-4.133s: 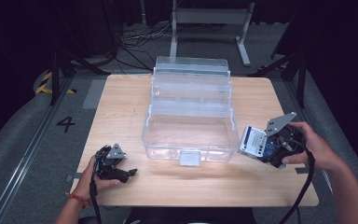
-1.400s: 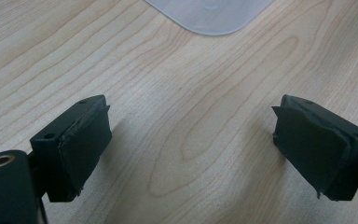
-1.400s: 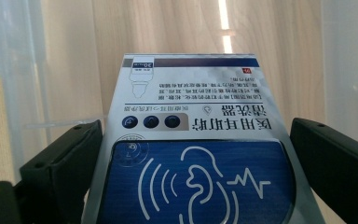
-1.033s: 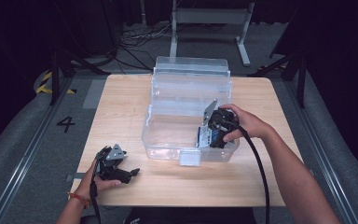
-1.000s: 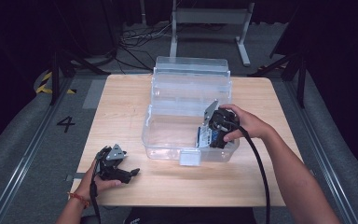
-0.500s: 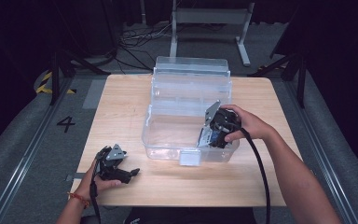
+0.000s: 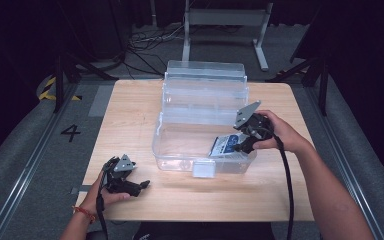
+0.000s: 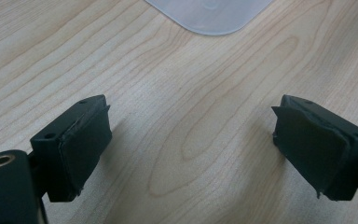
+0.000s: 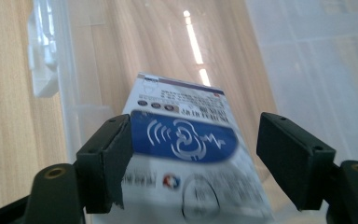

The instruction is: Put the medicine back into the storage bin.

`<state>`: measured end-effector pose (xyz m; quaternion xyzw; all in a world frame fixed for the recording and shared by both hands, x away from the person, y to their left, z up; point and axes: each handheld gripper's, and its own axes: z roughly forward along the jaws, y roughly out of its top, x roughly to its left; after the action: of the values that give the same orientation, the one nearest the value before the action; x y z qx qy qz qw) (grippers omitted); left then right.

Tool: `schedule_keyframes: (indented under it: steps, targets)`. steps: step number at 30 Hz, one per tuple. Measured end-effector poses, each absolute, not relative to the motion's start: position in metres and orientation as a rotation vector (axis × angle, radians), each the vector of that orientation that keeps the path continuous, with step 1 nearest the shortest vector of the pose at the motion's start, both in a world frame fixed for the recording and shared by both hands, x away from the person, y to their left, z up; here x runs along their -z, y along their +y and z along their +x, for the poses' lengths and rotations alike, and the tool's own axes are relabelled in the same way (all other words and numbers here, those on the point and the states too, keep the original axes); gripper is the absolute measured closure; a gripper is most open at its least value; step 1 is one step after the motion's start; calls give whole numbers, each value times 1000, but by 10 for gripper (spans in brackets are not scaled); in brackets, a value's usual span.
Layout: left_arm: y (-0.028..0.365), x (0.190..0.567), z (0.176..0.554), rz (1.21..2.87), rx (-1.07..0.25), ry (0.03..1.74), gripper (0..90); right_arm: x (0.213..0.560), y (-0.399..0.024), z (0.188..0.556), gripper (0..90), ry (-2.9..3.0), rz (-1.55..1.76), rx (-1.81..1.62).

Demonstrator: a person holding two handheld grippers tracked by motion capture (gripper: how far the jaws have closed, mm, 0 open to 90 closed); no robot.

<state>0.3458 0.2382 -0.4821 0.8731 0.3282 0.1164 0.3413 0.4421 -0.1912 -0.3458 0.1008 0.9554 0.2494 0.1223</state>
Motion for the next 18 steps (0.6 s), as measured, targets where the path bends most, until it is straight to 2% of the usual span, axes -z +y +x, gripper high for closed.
schedule_keyframes:
  steps: [8, 18]
  targets:
    - [238, 482, 346, 2268, -305, 854, 113, 347, -222, 437, 317, 2727, 435, -712]
    - [238, 482, 346, 2270, -305, 854, 113, 361, -214, 442, 343, 2668, 475, -666]
